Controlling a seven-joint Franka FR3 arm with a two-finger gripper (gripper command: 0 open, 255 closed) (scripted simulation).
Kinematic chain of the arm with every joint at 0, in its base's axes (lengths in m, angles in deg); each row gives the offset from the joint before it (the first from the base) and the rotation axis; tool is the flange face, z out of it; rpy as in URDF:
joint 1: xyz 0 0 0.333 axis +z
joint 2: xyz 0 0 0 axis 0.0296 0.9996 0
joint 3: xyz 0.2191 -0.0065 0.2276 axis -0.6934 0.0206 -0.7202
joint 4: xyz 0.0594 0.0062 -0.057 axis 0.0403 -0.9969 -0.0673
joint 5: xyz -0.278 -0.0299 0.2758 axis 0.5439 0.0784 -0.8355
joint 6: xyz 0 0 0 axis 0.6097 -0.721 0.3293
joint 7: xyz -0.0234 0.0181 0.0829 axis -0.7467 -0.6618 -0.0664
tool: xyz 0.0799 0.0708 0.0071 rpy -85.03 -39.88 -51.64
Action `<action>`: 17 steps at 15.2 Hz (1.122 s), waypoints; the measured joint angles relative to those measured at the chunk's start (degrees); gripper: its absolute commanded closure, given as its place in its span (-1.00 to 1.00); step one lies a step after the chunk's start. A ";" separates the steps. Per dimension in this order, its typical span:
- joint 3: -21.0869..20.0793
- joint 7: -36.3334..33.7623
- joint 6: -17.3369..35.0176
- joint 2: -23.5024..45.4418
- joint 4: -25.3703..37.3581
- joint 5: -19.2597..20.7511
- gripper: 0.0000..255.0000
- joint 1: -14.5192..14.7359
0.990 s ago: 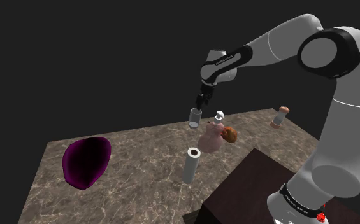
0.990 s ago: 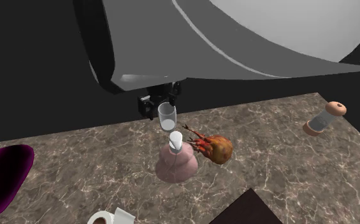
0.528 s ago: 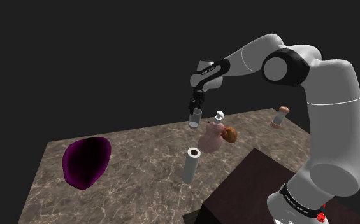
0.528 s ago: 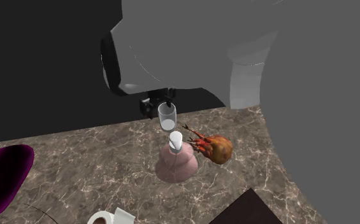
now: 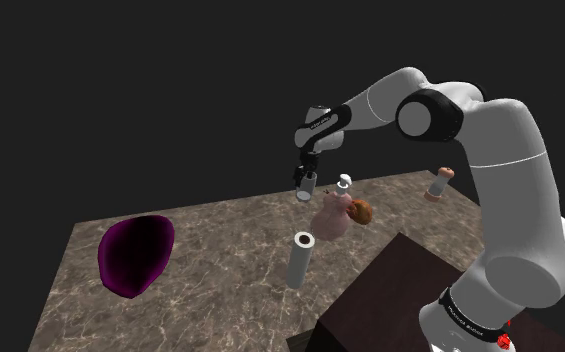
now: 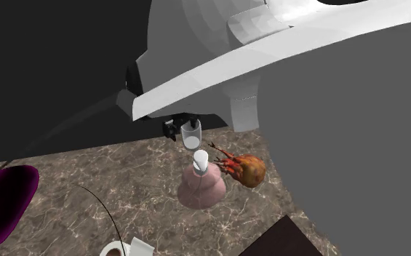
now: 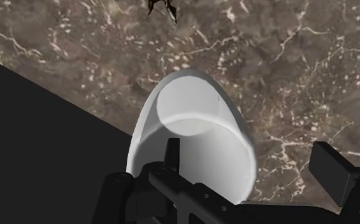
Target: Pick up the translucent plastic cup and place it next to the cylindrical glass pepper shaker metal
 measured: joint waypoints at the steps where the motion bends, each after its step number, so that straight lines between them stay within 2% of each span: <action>1: -0.07 0.04 0.36 0.47 0.12 -0.08 -1.00 -0.05; 7: -0.14 0.08 0.76 0.86 0.12 -0.15 -1.00 -0.07; 8: -0.14 0.08 0.76 0.86 0.12 -0.15 1.00 -0.07; 17: -0.14 0.08 0.77 0.83 0.12 -0.15 1.00 -0.06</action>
